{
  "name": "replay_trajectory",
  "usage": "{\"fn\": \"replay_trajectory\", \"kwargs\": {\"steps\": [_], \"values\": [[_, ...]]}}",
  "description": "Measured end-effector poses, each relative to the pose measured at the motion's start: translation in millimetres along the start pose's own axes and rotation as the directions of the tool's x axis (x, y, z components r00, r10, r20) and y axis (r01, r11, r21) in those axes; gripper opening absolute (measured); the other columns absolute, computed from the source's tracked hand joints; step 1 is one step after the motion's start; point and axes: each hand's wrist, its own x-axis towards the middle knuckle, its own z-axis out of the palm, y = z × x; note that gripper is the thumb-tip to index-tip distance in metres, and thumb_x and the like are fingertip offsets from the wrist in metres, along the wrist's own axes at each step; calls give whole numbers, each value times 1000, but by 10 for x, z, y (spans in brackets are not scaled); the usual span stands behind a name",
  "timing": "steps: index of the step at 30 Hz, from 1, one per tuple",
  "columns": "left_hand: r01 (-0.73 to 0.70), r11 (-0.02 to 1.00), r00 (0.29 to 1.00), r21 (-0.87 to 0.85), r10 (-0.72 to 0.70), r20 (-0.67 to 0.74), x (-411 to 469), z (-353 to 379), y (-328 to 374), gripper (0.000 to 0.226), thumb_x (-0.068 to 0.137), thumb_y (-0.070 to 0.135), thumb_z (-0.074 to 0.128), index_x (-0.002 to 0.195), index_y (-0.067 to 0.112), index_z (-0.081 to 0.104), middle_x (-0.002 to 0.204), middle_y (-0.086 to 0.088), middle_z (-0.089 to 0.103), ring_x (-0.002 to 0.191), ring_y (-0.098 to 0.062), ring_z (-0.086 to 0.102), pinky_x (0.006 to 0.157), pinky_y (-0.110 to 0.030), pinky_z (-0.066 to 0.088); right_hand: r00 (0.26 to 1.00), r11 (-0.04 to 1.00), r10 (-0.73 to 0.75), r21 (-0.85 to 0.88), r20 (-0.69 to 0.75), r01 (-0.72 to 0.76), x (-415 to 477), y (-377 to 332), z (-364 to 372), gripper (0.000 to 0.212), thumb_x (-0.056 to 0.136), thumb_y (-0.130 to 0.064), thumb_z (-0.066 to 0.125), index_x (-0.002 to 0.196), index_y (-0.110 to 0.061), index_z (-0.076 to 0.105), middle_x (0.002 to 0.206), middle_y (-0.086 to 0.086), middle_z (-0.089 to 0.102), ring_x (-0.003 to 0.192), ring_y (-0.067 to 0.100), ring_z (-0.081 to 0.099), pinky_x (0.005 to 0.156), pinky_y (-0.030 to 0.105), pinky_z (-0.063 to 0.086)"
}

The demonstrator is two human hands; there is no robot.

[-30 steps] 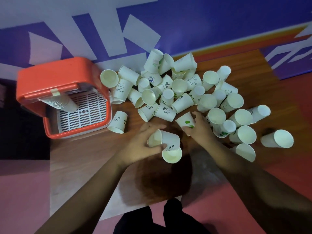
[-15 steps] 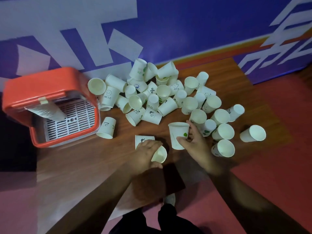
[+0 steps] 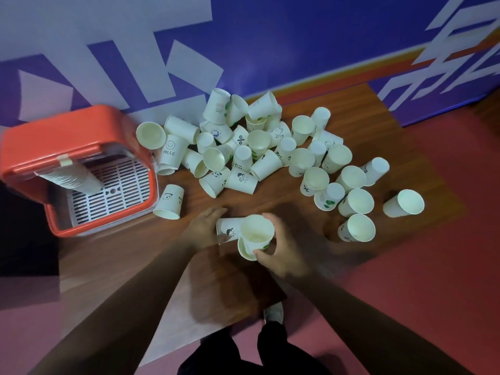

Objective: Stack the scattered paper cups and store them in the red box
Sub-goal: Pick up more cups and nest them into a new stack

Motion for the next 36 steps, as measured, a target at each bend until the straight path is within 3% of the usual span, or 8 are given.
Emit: {"fn": "replay_trajectory", "kwargs": {"steps": [7, 12, 17, 20, 25, 29, 31, 36], "values": [[58, 996, 998, -69, -58, -10, -49, 115, -72, 72, 84, 37, 77, 147, 21, 44, 144, -4, 48, 132, -26, 48, 109, -36, 39, 984, 960, -127, -235, 126, 154, -78, 215, 87, 73, 76, -21, 68, 142, -15, 38, 133, 1, 47, 122, 13, 47, 105, 25, 39], [154, 892, 944, -425, -260, -205, -306, -47, 87, 54, 85, 33, 78, 125, 14, 47, 120, -3, 58, 104, -20, 60, 83, -31, 48, 991, 961, -74, -257, 114, 101, -117, 298, 140, 74, 84, -32, 71, 146, -14, 35, 139, 3, 45, 127, 17, 46, 100, 15, 32], [-28, 774, 954, -632, -167, -247, -720, -313, 557, 27, 92, 29, 72, 102, 17, 50, 103, 1, 65, 89, -13, 66, 74, -25, 51, 992, 972, 79, -228, 97, -55, -103, 254, 6, 88, 82, -42, 72, 153, -24, 22, 155, 0, 27, 140, 16, 34, 110, 26, 30], [-180, 845, 963, -504, 48, -265, -812, -361, 682, 29, 86, 43, 72, 104, 28, 55, 109, 5, 60, 99, -10, 64, 81, -27, 54, 992, 958, 123, -260, -20, -124, -120, 304, -230, 85, 84, -44, 70, 153, -24, 24, 155, 5, 29, 138, 20, 39, 110, 39, 38], [-249, 960, 960, -125, 227, -165, -795, -298, 719, 72, 73, 69, 56, 133, 28, 58, 116, 9, 43, 112, -7, 47, 98, -26, 44, 974, 941, 78, -307, -214, -142, -205, 486, -692, 68, 87, -36, 69, 145, -14, 39, 144, 10, 42, 130, 24, 47, 104, 42, 44], [-303, 943, 949, 141, 311, -41, -671, -126, 795, 92, 83, 59, 59, 160, 25, 22, 135, -6, 46, 124, -26, 40, 109, -42, 41, 924, 907, -39, -402, -380, -127, -229, 622, -920, 52, 84, -31, 67, 126, -5, 52, 118, 14, 57, 108, 27, 53, 89, 39, 49], [-265, 953, 964, 147, 265, 21, -607, -27, 846, 99, 87, 44, 71, 162, 20, 11, 149, -8, 42, 135, -28, 37, 110, -39, 36, 882, 860, -52, -469, -469, -199, -218, 704, -987, 51, 80, -26, 69, 121, 0, 54, 112, 21, 58, 105, 35, 54, 86, 47, 51], [-235, 972, 972, 25, 235, -8, -455, 294, 822, 90, 83, 47, 77, 155, 14, 33, 167, -7, 20, 150, -28, 26, 120, -46, 31, 807, 752, 76, -497, -586, -433, -166, 964, -1085, 69, 73, -30, 81, 125, 3, 51, 123, 31, 51, 109, 47, 53, 88, 52, 52]]}}
